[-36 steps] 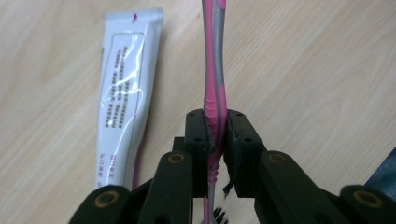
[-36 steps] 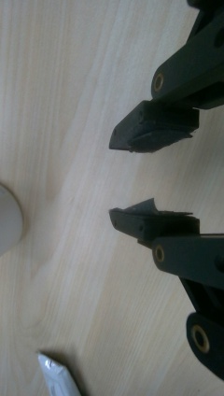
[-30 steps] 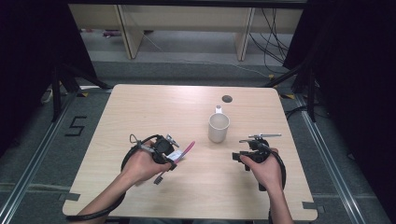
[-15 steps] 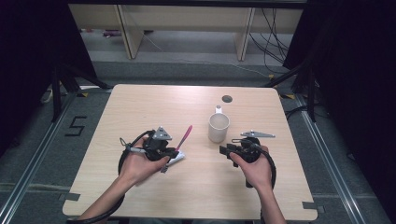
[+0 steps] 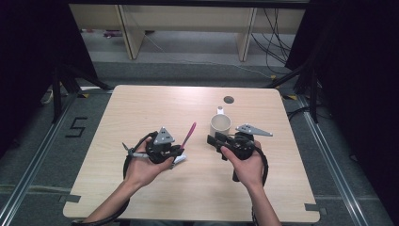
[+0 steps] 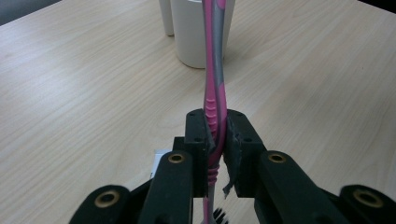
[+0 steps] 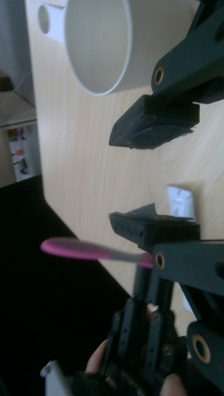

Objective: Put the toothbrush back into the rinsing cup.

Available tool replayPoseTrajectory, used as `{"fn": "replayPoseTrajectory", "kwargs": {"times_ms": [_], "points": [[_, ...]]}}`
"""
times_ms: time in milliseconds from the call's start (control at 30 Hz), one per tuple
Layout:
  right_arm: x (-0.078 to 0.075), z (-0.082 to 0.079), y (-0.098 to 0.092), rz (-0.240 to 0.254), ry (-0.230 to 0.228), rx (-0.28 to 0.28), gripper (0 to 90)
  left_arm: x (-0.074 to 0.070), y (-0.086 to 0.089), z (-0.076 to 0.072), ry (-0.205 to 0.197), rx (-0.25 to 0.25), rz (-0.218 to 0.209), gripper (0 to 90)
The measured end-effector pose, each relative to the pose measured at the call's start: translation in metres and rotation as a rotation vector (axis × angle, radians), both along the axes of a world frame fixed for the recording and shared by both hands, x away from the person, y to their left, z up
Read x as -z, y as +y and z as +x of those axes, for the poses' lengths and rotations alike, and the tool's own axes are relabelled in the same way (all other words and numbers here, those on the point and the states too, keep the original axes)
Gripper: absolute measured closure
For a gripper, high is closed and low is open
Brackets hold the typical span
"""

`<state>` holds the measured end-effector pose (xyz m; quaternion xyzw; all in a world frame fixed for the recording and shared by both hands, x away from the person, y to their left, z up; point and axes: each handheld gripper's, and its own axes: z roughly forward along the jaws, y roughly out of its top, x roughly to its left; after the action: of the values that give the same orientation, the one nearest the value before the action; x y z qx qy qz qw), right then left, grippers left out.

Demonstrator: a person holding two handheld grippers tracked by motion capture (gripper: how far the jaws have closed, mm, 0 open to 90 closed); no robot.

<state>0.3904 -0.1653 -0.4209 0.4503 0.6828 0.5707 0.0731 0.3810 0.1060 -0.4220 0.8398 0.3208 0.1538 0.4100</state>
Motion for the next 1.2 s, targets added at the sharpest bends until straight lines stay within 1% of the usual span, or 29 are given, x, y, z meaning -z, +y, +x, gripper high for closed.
{"fn": "replayPoseTrajectory", "kwargs": {"times_ms": [33,100,167,200,233,267,300,367,400,433,467,533,567,633,667,733,767,800,833,867,933,967,1000,1033,1067,1100,1133,1167,1200], "points": [[-0.002,0.0,0.002,0.006,-0.006,0.0,56.1,0.0,0.0,0.0,-0.005,0.001,-0.003,79.9],[-0.004,0.002,0.007,0.012,-0.034,0.001,55.8,0.0,-0.002,0.0,-0.001,0.004,-0.01,79.9],[-0.008,0.003,0.012,0.033,-0.044,-0.007,55.2,0.0,-0.003,0.001,-0.005,0.003,-0.01,79.9],[-0.009,0.003,0.013,0.038,-0.042,-0.004,55.1,0.0,-0.004,0.001,-0.008,0.005,-0.019,79.9],[-0.01,0.004,0.015,0.034,-0.056,0.0,55.1,0.0,-0.005,0.001,-0.01,-0.003,-0.03,79.9],[-0.012,0.003,0.017,0.038,-0.056,0.002,54.9,0.0,-0.006,0.001,-0.012,0.005,-0.027,79.9],[-0.013,0.004,0.019,0.034,-0.056,0.002,54.8,-0.001,-0.007,0.001,-0.015,0.006,-0.033,79.9],[-0.015,0.004,0.022,0.049,-0.06,0.001,54.8,-0.002,-0.009,0.001,-0.017,0.008,-0.04,79.9],[-0.017,0.003,0.024,0.048,-0.054,0.006,54.8,-0.003,-0.01,0.002,-0.02,0.009,-0.041,79.9],[-0.017,0.004,0.025,0.056,-0.065,0.0,54.7,-0.003,-0.011,0.001,-0.022,0.009,-0.045,79.9],[-0.018,0.005,0.027,0.053,-0.075,-0.001,54.5,-0.003,-0.011,0.002,-0.021,0.011,-0.042,79.9],[-0.019,0.004,0.028,0.056,-0.069,-0.005,54.4,-0.004,-0.012,0.002,-0.02,0.01,-0.038,79.9],[-0.02,0.003,0.029,0.071,-0.059,-0.005,54.3,-0.003,-0.013,0.002,-0.023,0.006,-0.05,79.9],[-0.019,0.005,0.033,0.059,-0.078,-0.012,54.8,-0.004,-0.015,0.002,-0.027,0.008,-0.043,79.9],[-0.019,0.005,0.034,0.059,-0.065,-0.013,55.2,-0.005,-0.017,0.001,-0.029,0.01,-0.055,79.9],[-0.019,0.006,0.036,0.053,-0.06,-0.004,57.1,-0.006,-0.018,0.001,-0.03,0.015,-0.05,79.9],[-0.017,0.007,0.037,0.044,-0.077,0.0,60.0,-0.006,-0.019,0.001,-0.028,0.015,-0.053,79.9],[-0.018,0.007,0.038,0.054,-0.064,0.002,61.5,-0.006,-0.02,0.001,-0.031,0.016,-0.049,79.9],[-0.017,0.007,0.039,0.054,-0.065,-0.003,63.1,-0.006,-0.021,0.002,-0.031,0.019,-0.05,79.9],[-0.018,0.007,0.04,0.044,-0.06,0.007,64.7,-0.006,-0.022,0.002,-0.039,0.016,-0.043,79.9],[-0.017,0.008,0.042,0.027,-0.066,0.006,68.0,-0.006,-0.024,0.001,-0.037,0.017,-0.05,79.9],[-0.017,0.009,0.043,0.024,-0.054,0.007,70.0,-0.006,-0.025,0.001,-0.039,0.015,-0.051,79.9],[-0.016,0.009,0.044,0.014,-0.056,0.01,72.0,-0.005,-0.025,0.002,-0.039,0.017,-0.054,79.9],[-0.017,0.008,0.045,0.023,-0.028,0.015,74.5,-0.005,-0.025,0.002,-0.042,0.017,-0.052,79.9],[-0.015,0.009,0.045,0.012,-0.038,0.019,76.4,-0.005,-0.026,0.002,-0.042,0.014,-0.05,79.9],[-0.016,0.009,0.045,0.016,-0.036,0.011,77.7,-0.005,-0.026,0.002,-0.045,0.012,-0.046,79.9],[-0.015,0.01,0.045,0.022,-0.039,0.005,78.9,-0.004,-0.027,0.002,-0.048,0.009,-0.051,79.9],[-0.016,0.01,0.045,0.031,-0.027,0.007,80.0,-0.003,-0.028,0.002,-0.05,0.011,-0.06,79.8],[-0.017,0.008,0.046,0.047,0.001,0.01,80.6,-0.003,-0.028,0.002,-0.051,0.012,-0.046,79.8]]}}
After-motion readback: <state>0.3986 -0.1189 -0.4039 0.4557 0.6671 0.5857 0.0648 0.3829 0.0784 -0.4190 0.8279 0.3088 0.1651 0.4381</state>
